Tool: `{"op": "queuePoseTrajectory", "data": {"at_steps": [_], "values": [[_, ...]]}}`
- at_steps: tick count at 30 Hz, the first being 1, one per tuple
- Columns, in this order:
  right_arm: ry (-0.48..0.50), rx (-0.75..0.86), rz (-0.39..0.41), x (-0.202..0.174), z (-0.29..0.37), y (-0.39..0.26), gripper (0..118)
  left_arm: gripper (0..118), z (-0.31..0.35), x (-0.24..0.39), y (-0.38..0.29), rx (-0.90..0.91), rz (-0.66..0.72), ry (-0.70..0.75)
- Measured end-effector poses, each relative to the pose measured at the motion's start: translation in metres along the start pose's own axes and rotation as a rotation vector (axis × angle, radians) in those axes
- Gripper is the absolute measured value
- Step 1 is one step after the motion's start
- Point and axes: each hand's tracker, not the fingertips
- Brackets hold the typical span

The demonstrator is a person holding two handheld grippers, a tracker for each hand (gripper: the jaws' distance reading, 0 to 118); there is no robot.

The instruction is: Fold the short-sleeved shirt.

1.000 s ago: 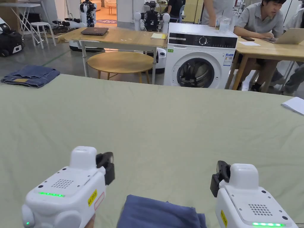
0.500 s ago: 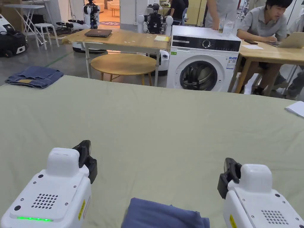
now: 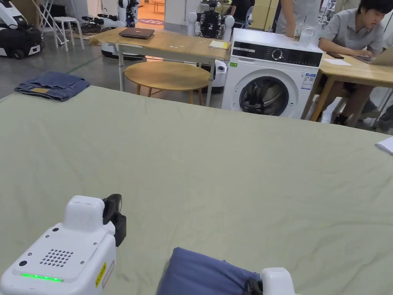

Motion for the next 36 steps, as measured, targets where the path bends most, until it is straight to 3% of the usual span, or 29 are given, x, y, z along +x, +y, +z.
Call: {"op": "queuePoseTrajectory", "data": {"at_steps": [7, 13, 14, 17, 18, 19, 26, 33, 36], "values": [[-0.06, -0.024, -0.067, 0.006, -0.007, 0.006, 0, 0, 0.002, -0.022, -0.025, -0.215, 0.108, -0.126], [-0.067, -0.026, -0.035, 0.004, -0.006, 0.003, 0, 3, -0.027, -0.055, -0.037, -0.442, 0.341, -0.321], [-0.066, -0.026, -0.034, 0.004, -0.007, 0.003, 0, 7, -0.033, -0.062, -0.038, -0.481, 0.4, -0.374], [-0.062, -0.028, -0.029, 0.005, -0.008, 0.002, 0, 36, -0.055, -0.075, -0.04, -0.592, 0.511, -0.489], [-0.061, -0.028, -0.027, 0.005, -0.008, 0.002, 0, 50, -0.061, -0.078, -0.043, -0.605, 0.543, -0.551], [-0.061, -0.028, -0.025, 0.005, -0.008, 0.002, 0, 57, -0.07, -0.081, -0.045, -0.656, 0.584, -0.592], [-0.059, -0.028, -0.028, 0.006, -0.007, 0.001, 0, 55, -0.109, -0.072, -0.066, -0.853, 0.61, -0.767], [-0.056, -0.028, -0.032, 0.006, -0.007, 0.001, 0, 55, -0.137, -0.049, -0.084, -0.938, 0.672, -0.822], [-0.055, -0.027, -0.035, 0.007, -0.007, 0.001, 0, 55, -0.145, -0.036, -0.092, -0.94, 0.716, -0.93]]}}
